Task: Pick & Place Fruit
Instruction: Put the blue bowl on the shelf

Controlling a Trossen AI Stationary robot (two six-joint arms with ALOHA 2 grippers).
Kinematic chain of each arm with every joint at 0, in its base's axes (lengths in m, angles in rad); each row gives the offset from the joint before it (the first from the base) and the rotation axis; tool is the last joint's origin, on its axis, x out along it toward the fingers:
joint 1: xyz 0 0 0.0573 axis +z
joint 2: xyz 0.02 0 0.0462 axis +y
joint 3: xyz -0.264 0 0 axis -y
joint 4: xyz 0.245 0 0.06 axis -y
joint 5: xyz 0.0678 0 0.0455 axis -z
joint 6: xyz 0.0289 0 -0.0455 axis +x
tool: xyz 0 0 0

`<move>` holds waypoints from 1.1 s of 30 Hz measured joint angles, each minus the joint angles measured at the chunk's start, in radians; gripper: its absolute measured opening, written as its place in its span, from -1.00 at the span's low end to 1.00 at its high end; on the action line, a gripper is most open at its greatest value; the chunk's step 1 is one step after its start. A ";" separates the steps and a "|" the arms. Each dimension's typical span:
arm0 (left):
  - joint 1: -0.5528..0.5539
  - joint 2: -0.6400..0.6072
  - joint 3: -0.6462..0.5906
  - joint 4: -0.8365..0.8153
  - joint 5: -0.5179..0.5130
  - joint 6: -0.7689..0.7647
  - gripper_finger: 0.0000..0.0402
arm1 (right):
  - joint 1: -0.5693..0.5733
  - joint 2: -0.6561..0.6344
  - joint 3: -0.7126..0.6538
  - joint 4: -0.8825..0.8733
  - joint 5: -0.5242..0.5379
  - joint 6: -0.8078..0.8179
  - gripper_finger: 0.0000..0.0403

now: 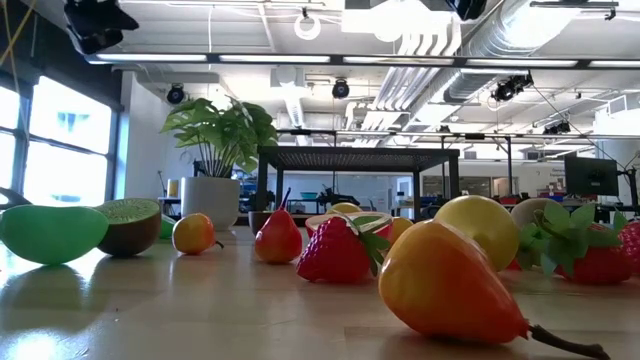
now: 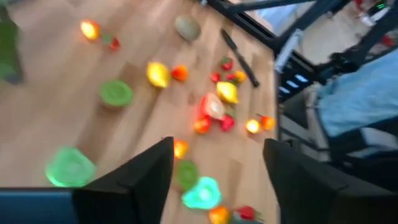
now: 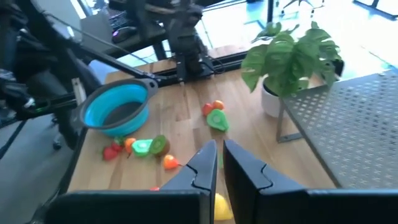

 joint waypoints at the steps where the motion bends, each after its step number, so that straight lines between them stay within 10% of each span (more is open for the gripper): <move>1: 0.000 -0.001 0.000 0.000 0.012 -0.014 0.29 | 0.000 0.000 0.000 0.001 0.007 0.000 -0.90; 18: 0.000 -0.007 0.000 -0.003 0.033 -0.044 0.35 | -0.001 0.000 0.000 0.101 0.101 -0.002 -0.90; 33: 0.000 0.043 0.010 -0.176 0.177 -0.429 0.35 | -0.001 0.000 0.000 0.111 0.099 -0.011 -0.90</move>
